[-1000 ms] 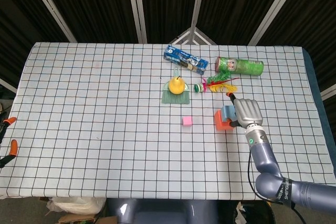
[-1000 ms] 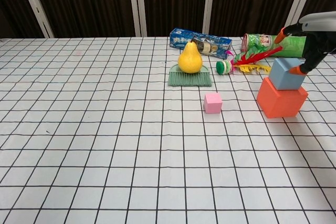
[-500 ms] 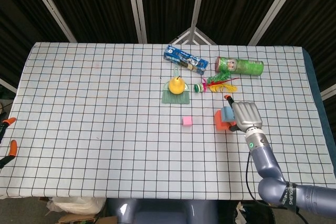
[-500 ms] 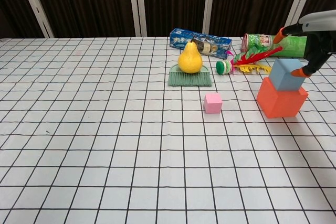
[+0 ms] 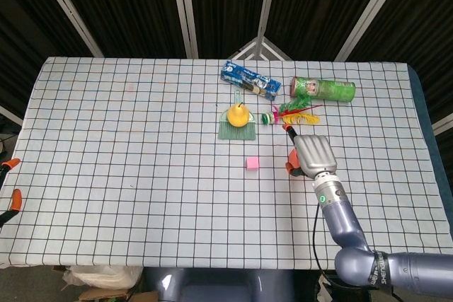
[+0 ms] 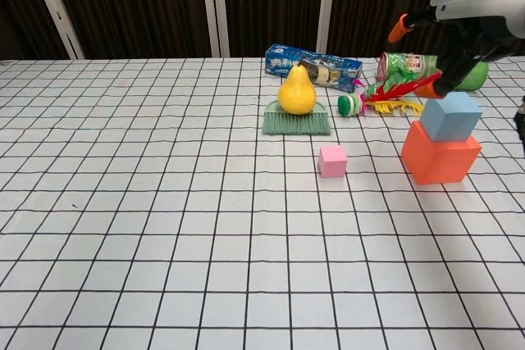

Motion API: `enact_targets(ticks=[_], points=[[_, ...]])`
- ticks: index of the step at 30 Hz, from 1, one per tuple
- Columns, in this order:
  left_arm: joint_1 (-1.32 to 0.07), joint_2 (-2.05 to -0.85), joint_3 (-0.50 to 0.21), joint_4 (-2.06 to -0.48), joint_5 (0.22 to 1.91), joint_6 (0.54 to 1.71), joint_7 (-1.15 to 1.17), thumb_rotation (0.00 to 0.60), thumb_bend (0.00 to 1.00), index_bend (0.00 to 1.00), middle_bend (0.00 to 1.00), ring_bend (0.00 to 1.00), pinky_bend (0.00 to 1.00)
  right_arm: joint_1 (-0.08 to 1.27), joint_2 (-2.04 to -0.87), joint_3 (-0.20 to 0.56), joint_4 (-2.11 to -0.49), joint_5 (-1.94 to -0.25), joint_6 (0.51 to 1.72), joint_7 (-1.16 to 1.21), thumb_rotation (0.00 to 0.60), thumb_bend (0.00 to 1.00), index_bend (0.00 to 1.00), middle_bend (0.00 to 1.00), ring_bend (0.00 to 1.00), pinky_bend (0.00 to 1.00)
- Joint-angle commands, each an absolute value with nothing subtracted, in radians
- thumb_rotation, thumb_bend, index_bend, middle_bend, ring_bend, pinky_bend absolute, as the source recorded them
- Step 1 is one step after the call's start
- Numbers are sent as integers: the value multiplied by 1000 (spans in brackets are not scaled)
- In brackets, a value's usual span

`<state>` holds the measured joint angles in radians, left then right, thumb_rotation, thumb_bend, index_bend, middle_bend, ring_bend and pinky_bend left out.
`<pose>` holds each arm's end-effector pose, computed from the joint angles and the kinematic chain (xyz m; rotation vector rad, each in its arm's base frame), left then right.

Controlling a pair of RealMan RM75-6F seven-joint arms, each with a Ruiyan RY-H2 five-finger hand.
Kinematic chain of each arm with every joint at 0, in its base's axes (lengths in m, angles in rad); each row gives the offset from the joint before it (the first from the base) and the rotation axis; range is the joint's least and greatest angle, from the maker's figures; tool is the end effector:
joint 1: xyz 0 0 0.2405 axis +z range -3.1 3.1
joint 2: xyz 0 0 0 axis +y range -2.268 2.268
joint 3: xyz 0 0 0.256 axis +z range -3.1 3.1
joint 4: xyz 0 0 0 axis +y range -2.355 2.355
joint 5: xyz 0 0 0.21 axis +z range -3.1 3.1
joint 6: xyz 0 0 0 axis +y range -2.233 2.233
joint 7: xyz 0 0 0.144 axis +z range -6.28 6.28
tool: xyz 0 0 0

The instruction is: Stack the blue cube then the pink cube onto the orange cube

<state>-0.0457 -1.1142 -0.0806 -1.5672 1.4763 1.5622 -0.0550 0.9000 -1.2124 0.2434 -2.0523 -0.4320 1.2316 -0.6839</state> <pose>-0.3227 0.1748 0.1811 -1.2766 -0.8551 -0.9403 -0.1034 -0.3299 0.0799 1.6274 -1.1200 0.7388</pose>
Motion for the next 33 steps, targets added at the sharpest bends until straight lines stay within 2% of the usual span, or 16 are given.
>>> enact_targets(ticks=[1,12,16,33], points=[[-45,-1110,-80,-1565,1477,1562,-68,600,584,177,66,0,0,929,-1281,260,-2059,-408,1271,-702,600,390,131,1000,1000,929],[-50,-1093,-73,-1558,1487,1544,-111,600,584,178,66,0,0,1004,-1492,260,-1976,-348,1348,-779,600,388,131,1000,1000,929],[-50,-1089,-71,-1554,1490,1543,-125,600,584,179,66,0,0,1019,-1551,265,-1929,-343,1353,-788,600,354,139,1000,1000,929],[-56,-1096,-72,-1558,1481,1532,-97,600,584,188,67,0,0,1017,-1650,250,-1716,-313,1238,-778,600,331,242,1000,1000,929]])
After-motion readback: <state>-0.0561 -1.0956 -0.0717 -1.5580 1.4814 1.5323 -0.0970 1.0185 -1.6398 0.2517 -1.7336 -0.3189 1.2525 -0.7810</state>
